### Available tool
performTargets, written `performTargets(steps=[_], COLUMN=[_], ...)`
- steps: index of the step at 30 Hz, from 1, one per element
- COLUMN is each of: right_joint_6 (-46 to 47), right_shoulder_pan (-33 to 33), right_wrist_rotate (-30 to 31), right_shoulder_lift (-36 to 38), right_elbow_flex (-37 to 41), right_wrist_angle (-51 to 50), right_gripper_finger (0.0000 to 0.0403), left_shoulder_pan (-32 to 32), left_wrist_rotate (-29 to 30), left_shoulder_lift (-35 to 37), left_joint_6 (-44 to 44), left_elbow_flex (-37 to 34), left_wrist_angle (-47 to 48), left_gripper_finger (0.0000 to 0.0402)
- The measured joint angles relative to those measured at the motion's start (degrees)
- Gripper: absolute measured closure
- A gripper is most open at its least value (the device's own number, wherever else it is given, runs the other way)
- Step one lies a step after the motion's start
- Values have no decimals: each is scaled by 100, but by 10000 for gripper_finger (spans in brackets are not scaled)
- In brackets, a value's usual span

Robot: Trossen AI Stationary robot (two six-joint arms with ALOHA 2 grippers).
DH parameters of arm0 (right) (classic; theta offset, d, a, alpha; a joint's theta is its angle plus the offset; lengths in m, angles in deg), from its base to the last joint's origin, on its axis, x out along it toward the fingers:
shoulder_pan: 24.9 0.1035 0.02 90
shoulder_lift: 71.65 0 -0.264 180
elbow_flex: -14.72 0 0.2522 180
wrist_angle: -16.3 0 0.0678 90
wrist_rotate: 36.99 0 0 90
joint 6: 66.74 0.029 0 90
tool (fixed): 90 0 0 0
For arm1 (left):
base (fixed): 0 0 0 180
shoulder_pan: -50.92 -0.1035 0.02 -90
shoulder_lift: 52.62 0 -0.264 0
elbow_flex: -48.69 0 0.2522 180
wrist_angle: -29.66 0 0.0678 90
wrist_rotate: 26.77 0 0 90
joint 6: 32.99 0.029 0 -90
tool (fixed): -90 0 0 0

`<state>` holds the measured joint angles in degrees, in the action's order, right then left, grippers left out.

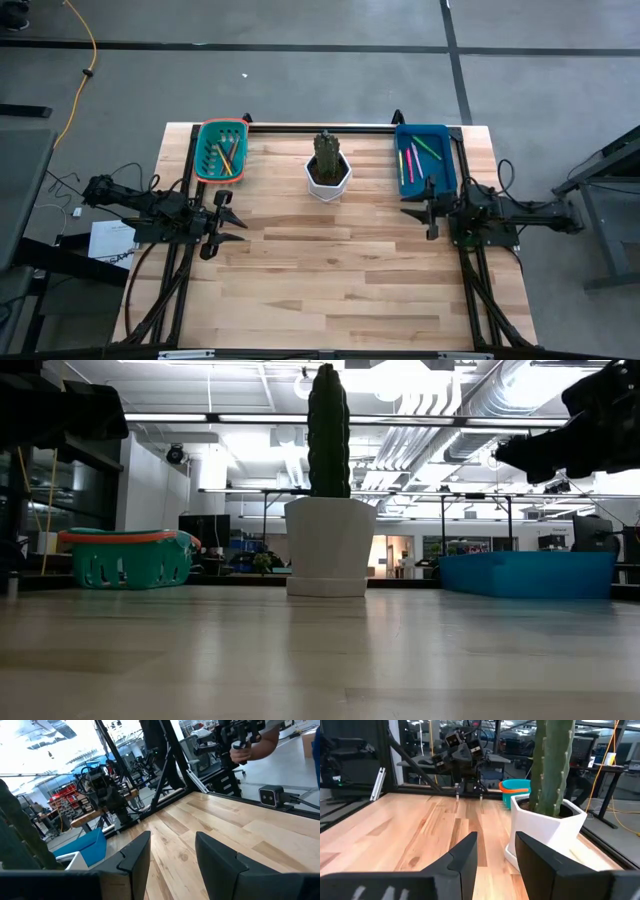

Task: Sort pens & pencils
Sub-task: Return to Home Position

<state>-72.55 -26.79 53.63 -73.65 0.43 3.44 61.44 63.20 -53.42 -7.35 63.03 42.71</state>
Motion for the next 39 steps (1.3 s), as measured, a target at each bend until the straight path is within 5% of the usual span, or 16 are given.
performTargets(steps=[20,39], right_joint_6=[1619,1630], right_shoulder_pan=[2,2], right_wrist_rotate=[2,22], right_shoulder_lift=[-593,-593], right_elbow_flex=[-2,-2], right_wrist_angle=[-17,-20], right_gripper_finger=[279,279], left_shoulder_pan=[0,0], left_wrist_rotate=[2,2], left_shoulder_lift=[2,0], left_joint_6=[1,1], left_elbow_flex=[0,0], left_wrist_angle=[0,1], left_gripper_finger=[259,259])
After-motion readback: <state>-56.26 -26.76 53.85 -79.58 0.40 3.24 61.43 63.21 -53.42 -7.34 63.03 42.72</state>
